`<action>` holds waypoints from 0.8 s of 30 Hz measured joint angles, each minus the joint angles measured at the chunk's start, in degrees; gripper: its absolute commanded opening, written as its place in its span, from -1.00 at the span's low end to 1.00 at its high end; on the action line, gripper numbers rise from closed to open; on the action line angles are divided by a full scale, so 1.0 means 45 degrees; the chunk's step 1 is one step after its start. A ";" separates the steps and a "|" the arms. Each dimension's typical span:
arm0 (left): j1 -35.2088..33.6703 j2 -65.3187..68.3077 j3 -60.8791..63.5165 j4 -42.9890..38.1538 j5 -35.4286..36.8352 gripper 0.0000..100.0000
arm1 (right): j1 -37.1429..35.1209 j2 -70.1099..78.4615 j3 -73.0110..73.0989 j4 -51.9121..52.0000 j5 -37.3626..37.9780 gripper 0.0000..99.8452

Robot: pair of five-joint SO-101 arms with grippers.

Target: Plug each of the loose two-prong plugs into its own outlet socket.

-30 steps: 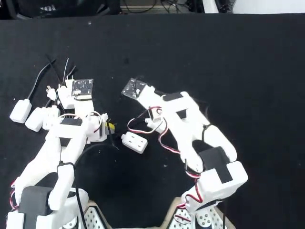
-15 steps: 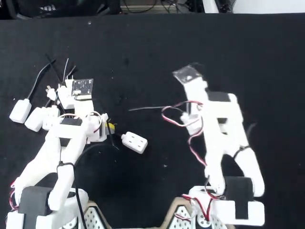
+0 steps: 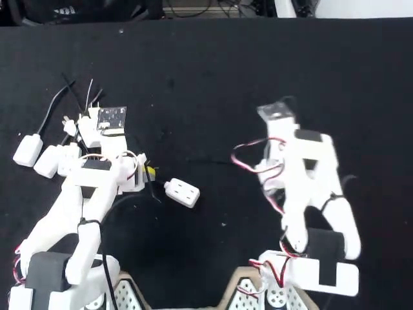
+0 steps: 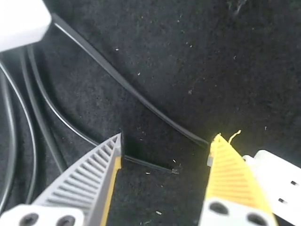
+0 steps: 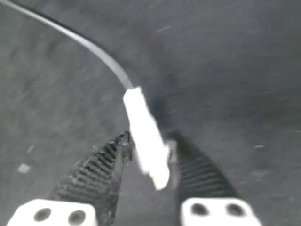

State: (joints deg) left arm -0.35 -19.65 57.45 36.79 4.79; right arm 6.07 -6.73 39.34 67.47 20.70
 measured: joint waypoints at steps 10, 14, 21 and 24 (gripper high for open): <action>0.0000 0.0000 0.0000 0.0000 0.0000 -0.41 | -0.1504 -0.0860 -0.1993 0.2422 0.0332 -0.77; 0.0000 0.0000 0.0000 0.0000 0.0000 -0.41 | -0.0547 -0.1485 -0.2012 0.2442 0.1368 -0.85; 0.0000 0.0000 0.0000 0.0000 0.0000 -0.41 | 0.1758 -0.1172 -0.1016 0.1094 0.4357 -0.86; 0.0000 0.0000 0.0000 0.0000 0.0000 -0.41 | 0.1954 -0.0664 0.0000 -0.0527 0.5138 -0.86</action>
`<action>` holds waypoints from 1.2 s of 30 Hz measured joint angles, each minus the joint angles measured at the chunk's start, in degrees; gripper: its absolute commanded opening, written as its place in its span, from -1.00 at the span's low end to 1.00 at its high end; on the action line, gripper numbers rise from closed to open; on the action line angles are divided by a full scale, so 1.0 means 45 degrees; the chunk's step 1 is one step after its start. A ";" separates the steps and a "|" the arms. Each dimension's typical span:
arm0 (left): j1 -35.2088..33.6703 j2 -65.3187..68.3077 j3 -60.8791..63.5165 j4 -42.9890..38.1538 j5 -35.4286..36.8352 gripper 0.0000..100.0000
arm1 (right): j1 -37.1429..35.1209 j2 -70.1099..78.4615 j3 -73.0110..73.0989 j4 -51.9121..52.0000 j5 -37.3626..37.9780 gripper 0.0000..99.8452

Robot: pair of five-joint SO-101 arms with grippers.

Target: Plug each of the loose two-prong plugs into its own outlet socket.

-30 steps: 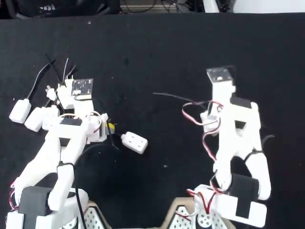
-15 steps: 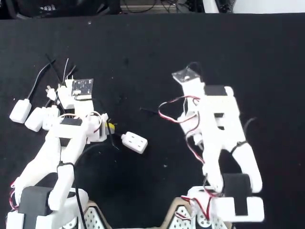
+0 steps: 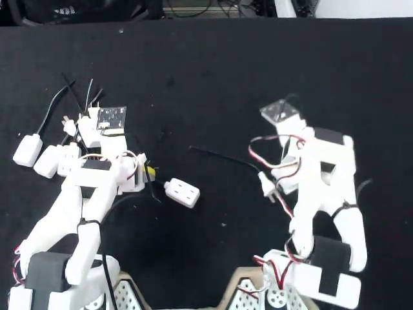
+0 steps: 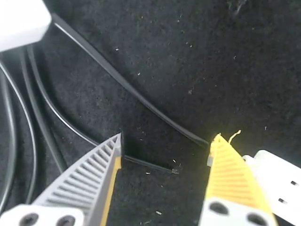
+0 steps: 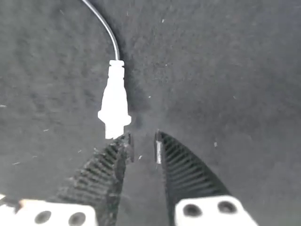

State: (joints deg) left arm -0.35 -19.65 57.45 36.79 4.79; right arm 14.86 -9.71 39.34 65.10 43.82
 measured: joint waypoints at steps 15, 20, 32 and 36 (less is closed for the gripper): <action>-0.0020 0.0000 0.0098 -0.0117 0.0000 -0.41 | -0.4552 0.0117 0.2032 -0.1836 -0.1192 -0.86; -0.0020 0.0000 0.0098 -0.0117 -0.0020 -0.41 | -0.5939 0.0117 0.1973 -0.1836 -0.2598 -0.86; -0.0020 0.0000 0.0098 -0.0117 -0.0020 -0.41 | -0.5255 -0.0879 0.0391 0.1719 -0.3009 -0.86; -0.0020 0.0000 0.0098 -0.0117 -0.0020 -0.41 | -0.6115 -0.3243 0.1778 0.2188 -0.2872 -0.81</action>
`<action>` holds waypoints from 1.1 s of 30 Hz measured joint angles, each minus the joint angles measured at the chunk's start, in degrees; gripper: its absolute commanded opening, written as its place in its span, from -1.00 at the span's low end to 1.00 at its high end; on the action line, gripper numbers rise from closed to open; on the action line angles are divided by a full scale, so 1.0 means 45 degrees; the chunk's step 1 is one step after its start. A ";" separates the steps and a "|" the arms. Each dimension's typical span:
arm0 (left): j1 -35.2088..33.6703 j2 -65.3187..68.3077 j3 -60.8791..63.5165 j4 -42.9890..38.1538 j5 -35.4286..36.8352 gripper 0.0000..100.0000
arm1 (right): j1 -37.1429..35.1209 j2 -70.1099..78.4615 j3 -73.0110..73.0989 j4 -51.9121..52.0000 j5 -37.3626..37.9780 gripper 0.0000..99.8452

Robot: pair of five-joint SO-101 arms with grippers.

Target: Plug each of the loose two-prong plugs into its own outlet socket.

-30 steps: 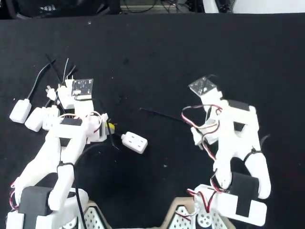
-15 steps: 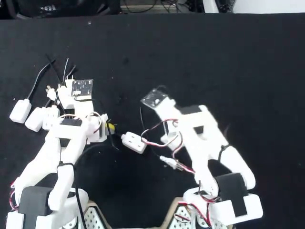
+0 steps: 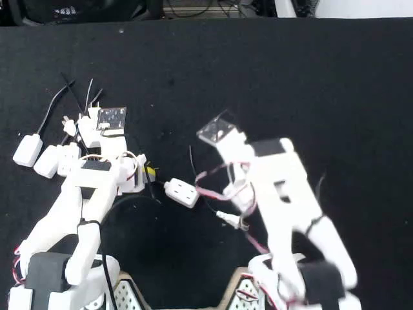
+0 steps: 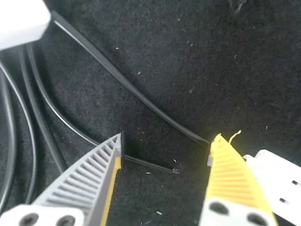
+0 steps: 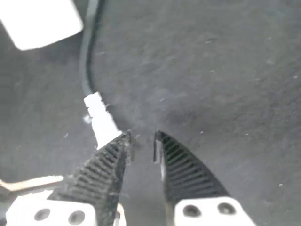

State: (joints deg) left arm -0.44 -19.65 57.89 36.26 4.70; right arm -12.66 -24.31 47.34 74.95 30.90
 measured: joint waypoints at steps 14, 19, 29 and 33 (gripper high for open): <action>0.0000 0.0000 0.0020 0.0000 0.0020 -0.41 | -0.3380 -0.3165 0.3145 -0.0156 0.0117 -0.53; 0.0000 0.0000 0.0020 0.0000 0.0020 -0.41 | -0.2813 -0.3165 0.4083 -0.0977 0.1426 -0.55; 0.0000 0.0000 0.0020 0.0000 0.0020 -0.41 | -0.0938 -0.3165 0.5216 -0.3106 0.3204 -0.94; 0.0000 0.0000 0.0020 0.0000 0.0020 -0.41 | -0.0860 -0.3184 0.5216 -0.3145 0.3204 -0.98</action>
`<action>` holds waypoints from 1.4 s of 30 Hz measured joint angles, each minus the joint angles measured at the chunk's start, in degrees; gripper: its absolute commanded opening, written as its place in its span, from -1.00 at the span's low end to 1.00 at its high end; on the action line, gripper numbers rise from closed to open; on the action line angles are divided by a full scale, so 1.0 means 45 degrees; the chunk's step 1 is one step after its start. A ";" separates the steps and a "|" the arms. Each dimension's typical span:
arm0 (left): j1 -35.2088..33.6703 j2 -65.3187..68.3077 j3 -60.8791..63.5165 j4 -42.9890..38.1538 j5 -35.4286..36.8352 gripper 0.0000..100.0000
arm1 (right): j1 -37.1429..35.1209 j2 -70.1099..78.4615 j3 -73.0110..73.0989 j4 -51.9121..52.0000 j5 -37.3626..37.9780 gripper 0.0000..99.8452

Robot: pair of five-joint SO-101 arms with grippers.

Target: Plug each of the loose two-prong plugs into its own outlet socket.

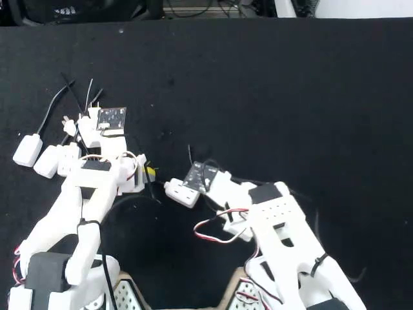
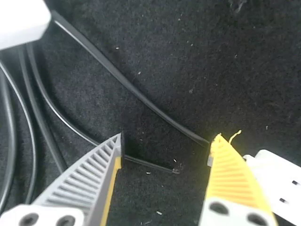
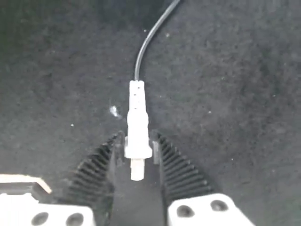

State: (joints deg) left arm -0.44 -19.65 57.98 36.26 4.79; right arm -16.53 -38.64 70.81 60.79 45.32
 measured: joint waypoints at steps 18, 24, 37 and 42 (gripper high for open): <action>0.0000 0.0000 0.0000 0.0000 0.0000 -0.41 | 0.4611 0.2520 -0.4063 0.1270 -0.6916 -0.53; 0.0000 0.0000 0.0000 0.0000 0.0000 -0.41 | 0.4611 0.3692 -0.6818 0.2481 -0.5314 -0.84; 0.0000 0.0000 0.0000 0.0000 0.0000 -0.41 | 0.6603 0.6115 -0.5665 -0.1856 0.4864 -0.60; 0.0000 0.0000 0.0000 0.0000 0.0000 -0.41 | 0.6603 0.6115 -0.5392 -0.2188 0.5509 -0.24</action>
State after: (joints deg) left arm -0.44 -19.65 57.98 36.26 4.79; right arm 13.19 -11.12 46.55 50.95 70.11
